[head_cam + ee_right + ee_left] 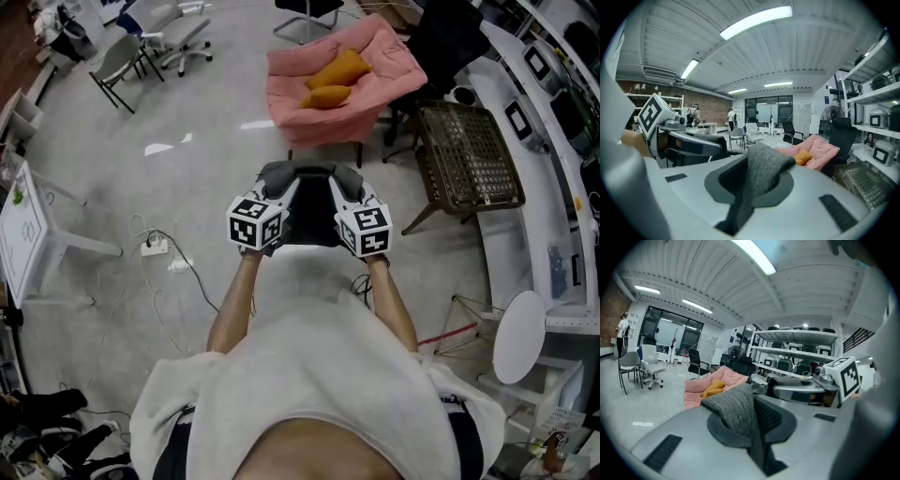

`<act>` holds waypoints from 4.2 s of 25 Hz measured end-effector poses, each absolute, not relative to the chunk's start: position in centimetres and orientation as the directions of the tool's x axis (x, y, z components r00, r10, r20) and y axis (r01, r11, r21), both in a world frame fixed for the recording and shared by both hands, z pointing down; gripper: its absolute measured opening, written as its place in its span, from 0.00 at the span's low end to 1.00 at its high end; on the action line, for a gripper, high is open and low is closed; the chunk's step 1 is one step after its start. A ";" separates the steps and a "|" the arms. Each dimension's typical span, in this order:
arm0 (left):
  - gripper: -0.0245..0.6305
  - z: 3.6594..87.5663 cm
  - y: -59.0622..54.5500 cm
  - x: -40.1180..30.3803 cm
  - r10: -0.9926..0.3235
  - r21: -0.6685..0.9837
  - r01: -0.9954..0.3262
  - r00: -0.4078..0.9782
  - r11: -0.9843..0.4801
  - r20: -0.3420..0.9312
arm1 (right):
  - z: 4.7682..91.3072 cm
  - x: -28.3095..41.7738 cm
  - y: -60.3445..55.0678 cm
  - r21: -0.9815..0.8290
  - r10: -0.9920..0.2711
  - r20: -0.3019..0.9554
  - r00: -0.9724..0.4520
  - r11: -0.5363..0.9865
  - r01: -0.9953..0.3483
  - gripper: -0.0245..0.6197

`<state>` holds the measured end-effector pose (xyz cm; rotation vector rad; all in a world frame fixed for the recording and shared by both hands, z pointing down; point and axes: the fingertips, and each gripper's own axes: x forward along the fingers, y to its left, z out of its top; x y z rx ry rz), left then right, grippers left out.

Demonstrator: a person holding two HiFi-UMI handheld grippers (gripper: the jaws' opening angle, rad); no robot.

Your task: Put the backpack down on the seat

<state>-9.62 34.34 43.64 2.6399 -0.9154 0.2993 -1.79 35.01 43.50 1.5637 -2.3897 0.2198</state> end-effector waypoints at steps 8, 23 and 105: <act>0.09 44.8 28.6 -8.4 -0.551 0.245 -0.629 0.771 -0.738 0.320 | 44.6 -0.7 29.3 0.019 -0.868 0.318 -0.381 0.408 -0.913 0.08; 0.09 43.9 11.5 -3.8 -0.611 0.233 -0.688 0.722 -0.688 0.326 | 43.8 3.9 11.9 -0.002 -0.842 0.291 -0.455 0.475 -0.880 0.08; 0.09 28.2 -42.2 -10.5 -0.599 0.150 -0.597 0.800 -0.788 0.037 | 28.0 -3.2 -41.3 0.086 -0.863 0.066 -0.500 0.504 -0.859 0.08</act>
